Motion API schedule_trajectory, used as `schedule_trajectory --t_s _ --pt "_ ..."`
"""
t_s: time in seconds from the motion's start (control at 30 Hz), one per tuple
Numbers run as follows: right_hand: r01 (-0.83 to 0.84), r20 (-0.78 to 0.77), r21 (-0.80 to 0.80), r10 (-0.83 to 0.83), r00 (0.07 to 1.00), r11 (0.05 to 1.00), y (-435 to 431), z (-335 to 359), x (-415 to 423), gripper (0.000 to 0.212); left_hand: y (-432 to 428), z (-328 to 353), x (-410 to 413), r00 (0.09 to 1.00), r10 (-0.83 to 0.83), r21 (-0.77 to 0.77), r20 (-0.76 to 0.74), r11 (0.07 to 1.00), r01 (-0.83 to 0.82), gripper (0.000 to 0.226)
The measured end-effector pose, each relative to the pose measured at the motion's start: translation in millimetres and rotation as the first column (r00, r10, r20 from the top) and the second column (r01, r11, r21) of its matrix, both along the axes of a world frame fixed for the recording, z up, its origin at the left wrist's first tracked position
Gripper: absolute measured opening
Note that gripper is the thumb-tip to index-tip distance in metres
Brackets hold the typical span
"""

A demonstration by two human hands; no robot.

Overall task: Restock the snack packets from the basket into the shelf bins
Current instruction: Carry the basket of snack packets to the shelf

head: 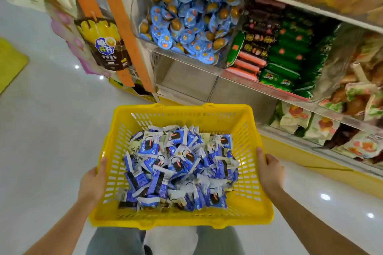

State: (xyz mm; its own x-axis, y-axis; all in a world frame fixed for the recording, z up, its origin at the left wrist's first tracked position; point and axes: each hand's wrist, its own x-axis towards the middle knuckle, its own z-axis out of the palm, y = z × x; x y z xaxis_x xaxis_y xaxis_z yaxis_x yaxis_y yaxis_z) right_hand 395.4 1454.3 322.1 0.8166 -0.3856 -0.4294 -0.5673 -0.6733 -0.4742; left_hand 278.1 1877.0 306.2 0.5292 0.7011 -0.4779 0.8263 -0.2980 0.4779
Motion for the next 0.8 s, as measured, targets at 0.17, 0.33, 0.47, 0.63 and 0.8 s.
schedule_trajectory --t_s 0.17,0.33,0.47,0.63,0.8 --pt "0.086 0.049 0.000 -0.086 0.995 0.996 30 -49 -9 0.057 34 -50 15 0.998 -0.058 -0.010 -0.001 0.998 0.058 0.064" --pt "0.108 0.079 -0.014 -0.107 0.991 0.994 56 -112 -14 0.057 61 -115 29 0.993 -0.119 0.004 -0.012 0.993 0.119 0.060" --pt "0.134 0.072 -0.023 -0.132 0.989 0.991 64 -168 -26 0.057 71 -172 25 0.989 -0.148 0.054 0.006 0.987 0.148 0.054" --pt "0.126 0.074 -0.063 -0.122 0.990 0.990 63 -236 -29 0.058 70 -246 26 0.986 -0.163 0.066 0.023 0.985 0.161 0.062" --pt "-0.010 -0.053 -0.133 0.003 0.999 0.991 53 -302 -27 0.053 61 -312 26 0.987 -0.158 0.107 0.007 0.982 0.157 0.066"
